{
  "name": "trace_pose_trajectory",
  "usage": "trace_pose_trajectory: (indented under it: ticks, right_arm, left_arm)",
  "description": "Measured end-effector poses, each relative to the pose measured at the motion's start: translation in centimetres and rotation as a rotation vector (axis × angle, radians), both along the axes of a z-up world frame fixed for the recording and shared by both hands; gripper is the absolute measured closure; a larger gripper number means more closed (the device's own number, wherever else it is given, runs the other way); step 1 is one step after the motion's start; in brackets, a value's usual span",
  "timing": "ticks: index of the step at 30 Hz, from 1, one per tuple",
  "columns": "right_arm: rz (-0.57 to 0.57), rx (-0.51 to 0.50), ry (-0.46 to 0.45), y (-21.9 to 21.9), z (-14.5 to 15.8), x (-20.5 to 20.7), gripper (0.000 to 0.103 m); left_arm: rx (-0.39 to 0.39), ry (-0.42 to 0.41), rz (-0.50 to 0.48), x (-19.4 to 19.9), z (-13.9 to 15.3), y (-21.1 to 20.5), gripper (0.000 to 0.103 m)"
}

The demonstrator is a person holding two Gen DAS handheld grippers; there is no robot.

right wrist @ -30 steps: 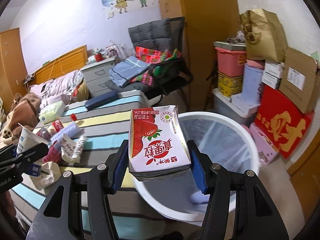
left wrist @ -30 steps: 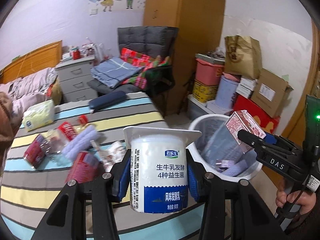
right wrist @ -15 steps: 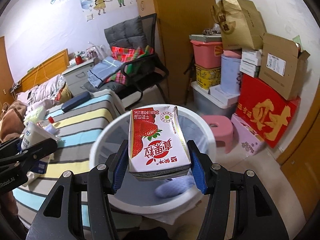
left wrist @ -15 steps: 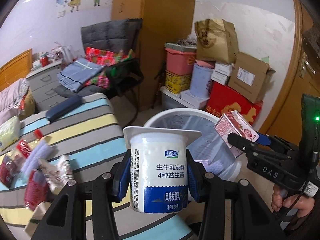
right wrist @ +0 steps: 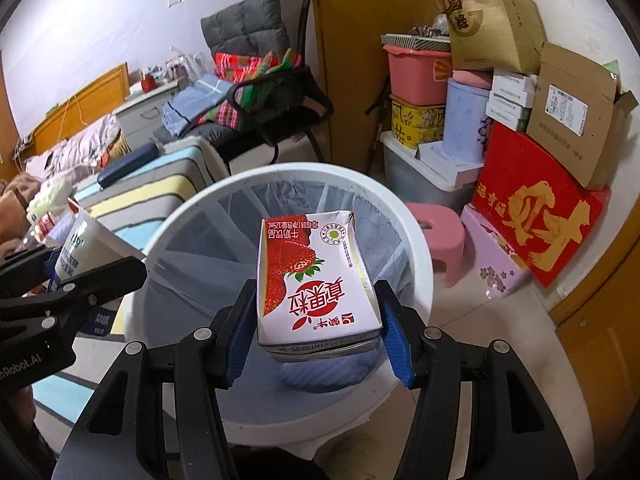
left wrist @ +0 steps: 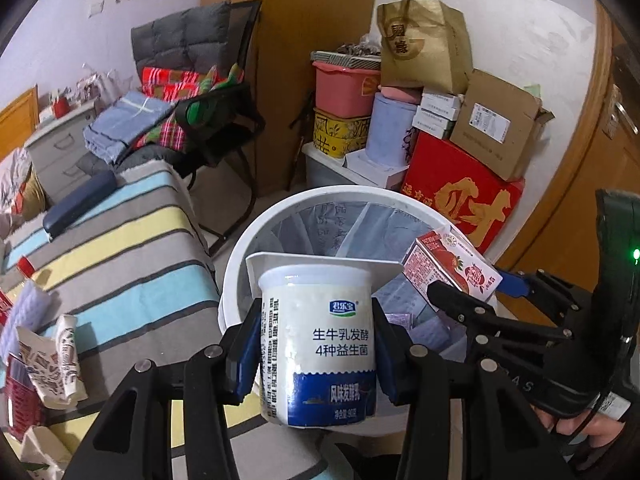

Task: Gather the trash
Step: 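Open both tools to drop the yogurt cup and strawberry carton into the wastebasket, then move the left tool to the red can while the right tool reaches the patterned paper cup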

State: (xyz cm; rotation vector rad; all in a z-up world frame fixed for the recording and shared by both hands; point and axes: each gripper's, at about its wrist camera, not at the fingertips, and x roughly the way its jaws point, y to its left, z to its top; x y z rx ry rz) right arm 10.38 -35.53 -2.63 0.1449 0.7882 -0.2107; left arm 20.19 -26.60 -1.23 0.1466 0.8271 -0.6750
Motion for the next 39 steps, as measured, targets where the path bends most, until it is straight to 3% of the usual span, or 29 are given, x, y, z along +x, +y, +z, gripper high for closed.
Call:
trace_pose_trajectory:
  ticks: [3, 5, 6, 10, 24, 39]
  right_arm:
    - [-0.01, -0.016, 0.011, -0.2, -0.3, 0.3, 0.044]
    - [-0.02, -0.004, 0.019, -0.5, -0.4, 0.4, 0.044]
    - [-0.021, 0.001, 0.019, -0.5, -0.5, 0.5, 0.044]
    - [-0.027, -0.001, 0.018, -0.6, -0.6, 0.3, 0.037]
    - [-0.036, 0.011, -0.026, 0.4, 0.5, -0.4, 0.037]
    - [0.004, 0.023, -0.105, 3.9, 2.3, -1.7, 0.037]
  left_arm:
    - [-0.006, 0.0, -0.008, 0.4, -0.2, -0.3, 0.053]
    - [-0.003, 0.013, -0.007, 0.8, -0.5, -0.4, 0.041]
    - [-0.01, 0.019, -0.007, 0.8, -0.5, -0.2, 0.04]
    - [-0.012, 0.018, 0.006, 0.7, -0.6, 0.2, 0.039]
    - [-0.024, -0.03, 0.05, -0.9, 1.3, 3.3, 0.039]
    - [-0.059, -0.07, 0.131, -3.5, 3.3, 9.6, 0.039]
